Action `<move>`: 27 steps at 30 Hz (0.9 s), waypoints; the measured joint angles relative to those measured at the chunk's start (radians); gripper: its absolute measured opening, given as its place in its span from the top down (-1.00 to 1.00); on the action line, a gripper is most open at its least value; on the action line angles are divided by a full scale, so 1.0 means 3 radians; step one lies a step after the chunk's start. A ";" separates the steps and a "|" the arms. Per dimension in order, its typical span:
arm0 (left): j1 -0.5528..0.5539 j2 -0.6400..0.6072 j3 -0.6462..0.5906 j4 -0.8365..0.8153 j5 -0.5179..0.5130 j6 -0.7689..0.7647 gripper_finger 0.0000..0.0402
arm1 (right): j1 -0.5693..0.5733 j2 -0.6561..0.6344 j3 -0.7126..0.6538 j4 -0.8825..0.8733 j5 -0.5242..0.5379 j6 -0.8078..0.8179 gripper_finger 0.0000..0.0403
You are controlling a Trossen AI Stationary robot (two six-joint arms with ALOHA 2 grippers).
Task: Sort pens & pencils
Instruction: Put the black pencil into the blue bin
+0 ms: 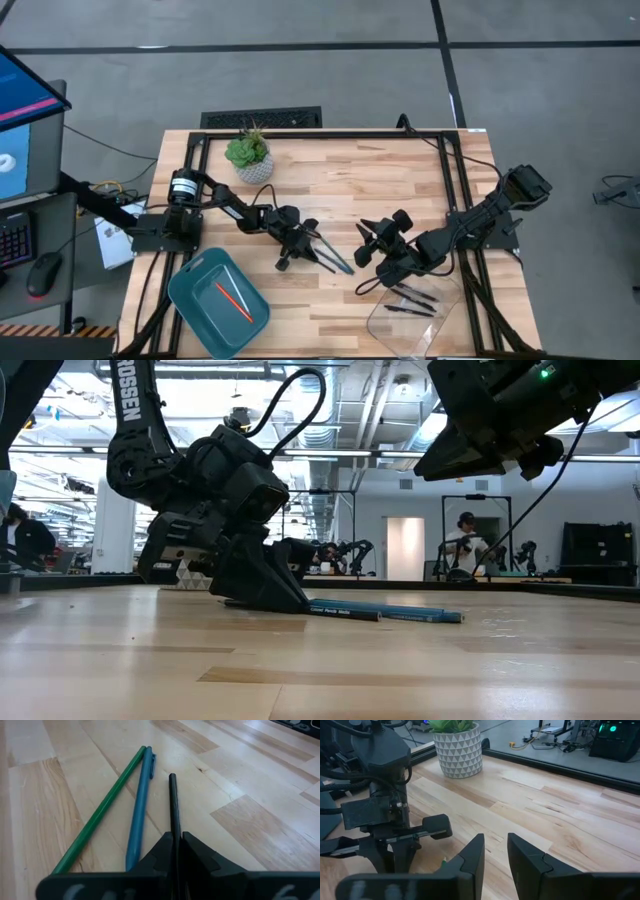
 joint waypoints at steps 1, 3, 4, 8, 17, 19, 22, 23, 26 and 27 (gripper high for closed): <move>0.0000 0.0000 0.0000 0.0001 0.0002 -0.0001 0.92 | 0.0000 0.0000 0.0000 0.0000 0.0000 0.0000 0.47; 0.0001 0.0000 0.0003 0.0001 0.0005 -0.0003 0.92 | 0.0000 0.0000 0.0001 0.0000 0.0000 0.0000 0.47; 0.0001 0.0000 0.0003 0.0000 0.0006 -0.0003 0.92 | 0.0000 0.0000 0.0000 0.0000 0.0000 0.0000 0.47; 0.0001 0.0000 0.0004 0.0001 0.0010 -0.0005 0.92 | 0.0001 0.0000 0.0000 0.0000 0.0000 0.0000 0.47; 0.0001 -0.0002 0.0004 0.0107 0.0025 -0.0013 0.93 | 0.0000 0.0000 0.0000 0.0000 0.0000 0.0000 0.47; 0.0001 -0.0024 0.0004 0.0103 0.0023 -0.0013 0.93 | 0.0000 0.0001 0.0000 0.0000 0.0001 0.0000 0.47; -0.0001 -0.0081 0.0005 0.0054 -0.0004 -0.0013 0.93 | 0.0000 0.0001 0.0000 -0.0003 0.0000 0.0000 0.47; -0.0002 -0.0106 0.0003 0.0033 0.0001 -0.0014 0.93 | 0.0000 0.0001 0.0000 -0.0002 0.0001 0.0000 0.47; -0.0009 -0.0171 -0.0006 0.0002 0.0035 -0.0016 0.93 | 0.0001 0.0001 0.0000 -0.0003 0.0000 -0.0001 0.47; -0.0010 -0.0189 -0.0005 0.0009 0.0035 -0.0016 0.93 | 0.0001 0.0001 0.0000 -0.0004 0.0001 -0.0001 0.47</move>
